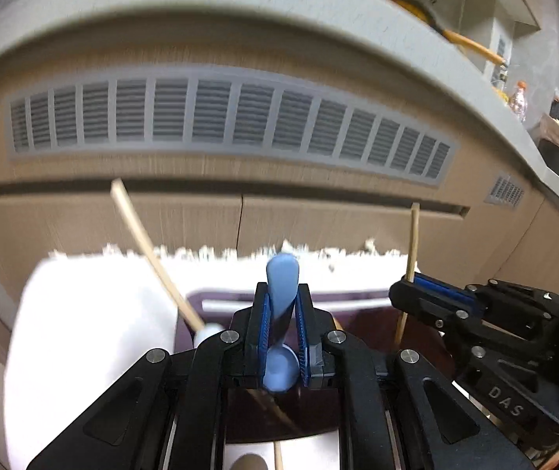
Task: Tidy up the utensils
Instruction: 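Drop the blue spoon and chopstick into the caddy by opening both grippers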
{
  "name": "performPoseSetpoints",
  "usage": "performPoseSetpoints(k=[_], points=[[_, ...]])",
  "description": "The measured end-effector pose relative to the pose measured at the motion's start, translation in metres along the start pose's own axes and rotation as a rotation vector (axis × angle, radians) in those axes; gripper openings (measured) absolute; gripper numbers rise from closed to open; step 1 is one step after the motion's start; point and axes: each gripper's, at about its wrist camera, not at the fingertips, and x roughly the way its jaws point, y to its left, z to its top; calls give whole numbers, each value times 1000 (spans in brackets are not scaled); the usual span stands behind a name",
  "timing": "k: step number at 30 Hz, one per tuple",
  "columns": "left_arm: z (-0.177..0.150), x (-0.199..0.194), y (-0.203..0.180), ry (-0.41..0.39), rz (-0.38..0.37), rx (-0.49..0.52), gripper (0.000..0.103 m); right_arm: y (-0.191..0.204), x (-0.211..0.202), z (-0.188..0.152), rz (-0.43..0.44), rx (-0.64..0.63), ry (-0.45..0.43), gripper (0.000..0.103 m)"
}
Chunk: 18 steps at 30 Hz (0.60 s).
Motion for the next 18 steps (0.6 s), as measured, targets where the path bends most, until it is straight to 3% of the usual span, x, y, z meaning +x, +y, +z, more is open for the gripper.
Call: performPoseSetpoints(k=[3,5,9,12,14,18], points=[[-4,-7,8,-5,-5,-34,21,-3,4,-5,13,6,41,17],[-6,-22,15,-26,6,-54,28,-2,-4,-9,-26,-4,21,28],[-16,-56,25,-52,54,-57,50,5,-32,-22,-81,-28,-7,33],[-36,-75,29,-39,97,-34,56,17,-50,-43,-98,-46,6,38],[-51,-83,31,-21,112,-29,59,28,-55,-62,-84,-40,43,53],[-84,-88,34,42,149,-9,64,43,-39,-95,-81,-3,169,54]])
